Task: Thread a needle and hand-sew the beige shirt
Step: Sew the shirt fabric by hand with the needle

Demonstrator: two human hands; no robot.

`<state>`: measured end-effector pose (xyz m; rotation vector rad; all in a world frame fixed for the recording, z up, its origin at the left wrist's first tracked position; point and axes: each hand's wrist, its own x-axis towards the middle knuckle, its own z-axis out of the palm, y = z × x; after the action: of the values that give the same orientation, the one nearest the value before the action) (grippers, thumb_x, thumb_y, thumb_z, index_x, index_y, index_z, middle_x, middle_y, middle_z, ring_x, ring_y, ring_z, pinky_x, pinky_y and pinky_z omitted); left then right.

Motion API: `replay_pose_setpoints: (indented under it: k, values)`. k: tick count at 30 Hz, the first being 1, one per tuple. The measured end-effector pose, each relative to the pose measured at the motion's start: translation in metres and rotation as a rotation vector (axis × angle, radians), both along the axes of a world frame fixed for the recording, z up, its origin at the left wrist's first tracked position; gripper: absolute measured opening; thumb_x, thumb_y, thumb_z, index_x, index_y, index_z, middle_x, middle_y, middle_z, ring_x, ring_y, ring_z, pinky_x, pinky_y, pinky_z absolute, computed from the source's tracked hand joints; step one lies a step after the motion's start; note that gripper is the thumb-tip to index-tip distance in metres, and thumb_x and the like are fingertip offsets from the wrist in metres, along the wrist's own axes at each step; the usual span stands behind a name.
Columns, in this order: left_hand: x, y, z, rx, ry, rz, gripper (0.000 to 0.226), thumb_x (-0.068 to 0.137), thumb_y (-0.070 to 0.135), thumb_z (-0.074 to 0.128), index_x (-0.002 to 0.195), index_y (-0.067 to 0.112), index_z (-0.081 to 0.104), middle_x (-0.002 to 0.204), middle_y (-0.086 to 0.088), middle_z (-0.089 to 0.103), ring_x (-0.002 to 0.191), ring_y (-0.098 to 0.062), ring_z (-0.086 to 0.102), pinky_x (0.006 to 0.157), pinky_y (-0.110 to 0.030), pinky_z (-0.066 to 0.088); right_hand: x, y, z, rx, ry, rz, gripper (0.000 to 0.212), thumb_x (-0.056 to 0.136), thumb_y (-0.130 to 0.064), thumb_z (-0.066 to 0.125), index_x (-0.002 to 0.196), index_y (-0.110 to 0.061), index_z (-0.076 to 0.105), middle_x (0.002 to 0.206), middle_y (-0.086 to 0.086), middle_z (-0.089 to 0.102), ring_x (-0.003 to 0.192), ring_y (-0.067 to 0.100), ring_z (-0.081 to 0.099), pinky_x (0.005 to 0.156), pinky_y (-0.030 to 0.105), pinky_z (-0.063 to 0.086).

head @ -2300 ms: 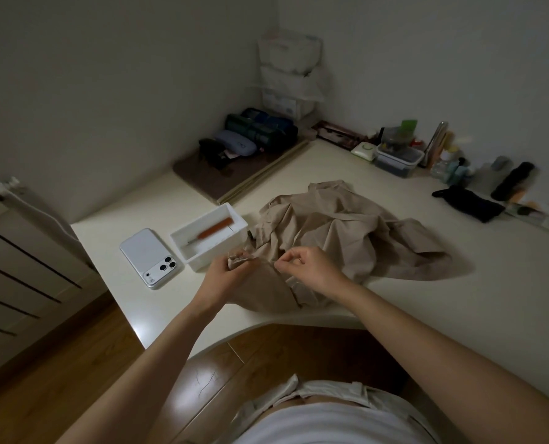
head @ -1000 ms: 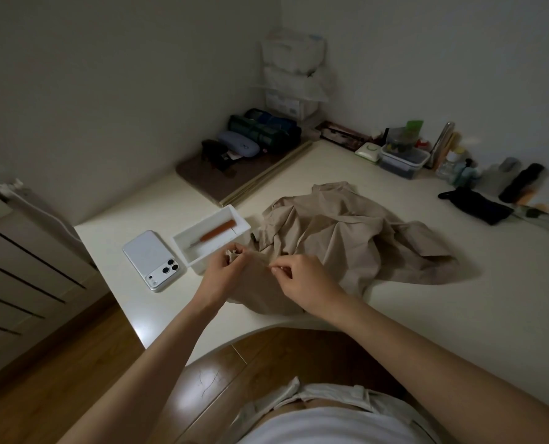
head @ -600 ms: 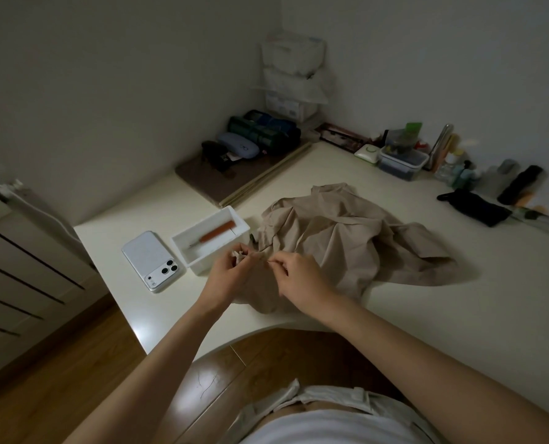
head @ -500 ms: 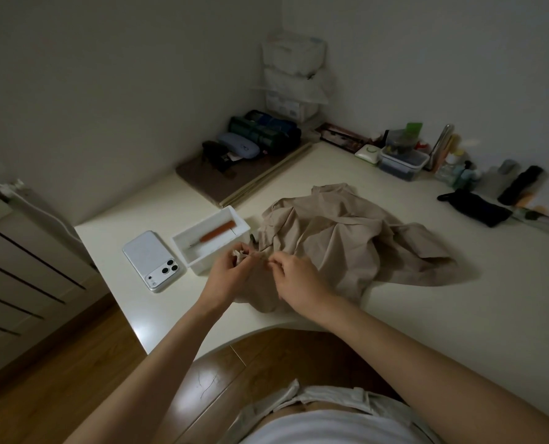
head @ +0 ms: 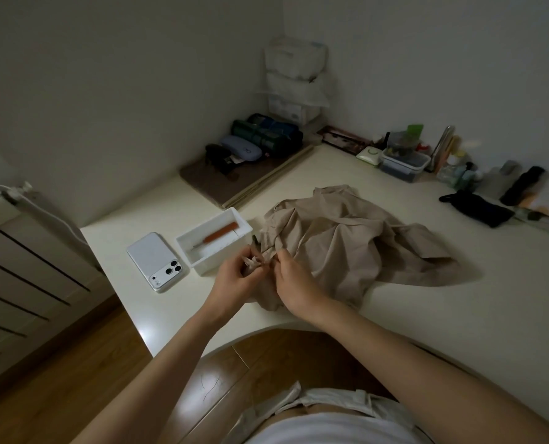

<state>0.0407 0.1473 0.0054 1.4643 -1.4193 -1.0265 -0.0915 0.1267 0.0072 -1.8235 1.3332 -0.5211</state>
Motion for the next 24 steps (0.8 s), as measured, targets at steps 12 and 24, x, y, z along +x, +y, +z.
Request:
replay_pose_setpoints:
  k: [12, 24]
  values:
    - [-0.005, -0.001, -0.005, -0.076, -0.087, 0.142, 0.014, 0.09, 0.018, 0.064, 0.09, 0.004, 0.065, 0.077, -0.012, 0.068, 0.071, -0.021, 0.065, 0.06, -0.032, 0.053, -0.003, 0.004, 0.01, 0.077, -0.138, -0.053, 0.017, 0.104, -0.017, 0.026, 0.113, -0.009, 0.039, 0.079, -0.007, 0.045, 0.066, 0.002, 0.046, 0.046, 0.008, 0.035]
    - [0.001, 0.001, -0.01, -0.085, -0.149, 0.137, 0.008, 0.092, 0.017, 0.06, 0.095, 0.013, 0.066, 0.085, -0.002, 0.07, 0.081, -0.016, 0.067, 0.074, -0.036, 0.056, -0.013, 0.0, 0.003, 0.163, -0.076, 0.087, 0.018, 0.104, -0.02, 0.03, 0.109, -0.017, 0.047, 0.075, -0.005, 0.058, 0.062, 0.002, 0.049, 0.058, 0.015, 0.037]
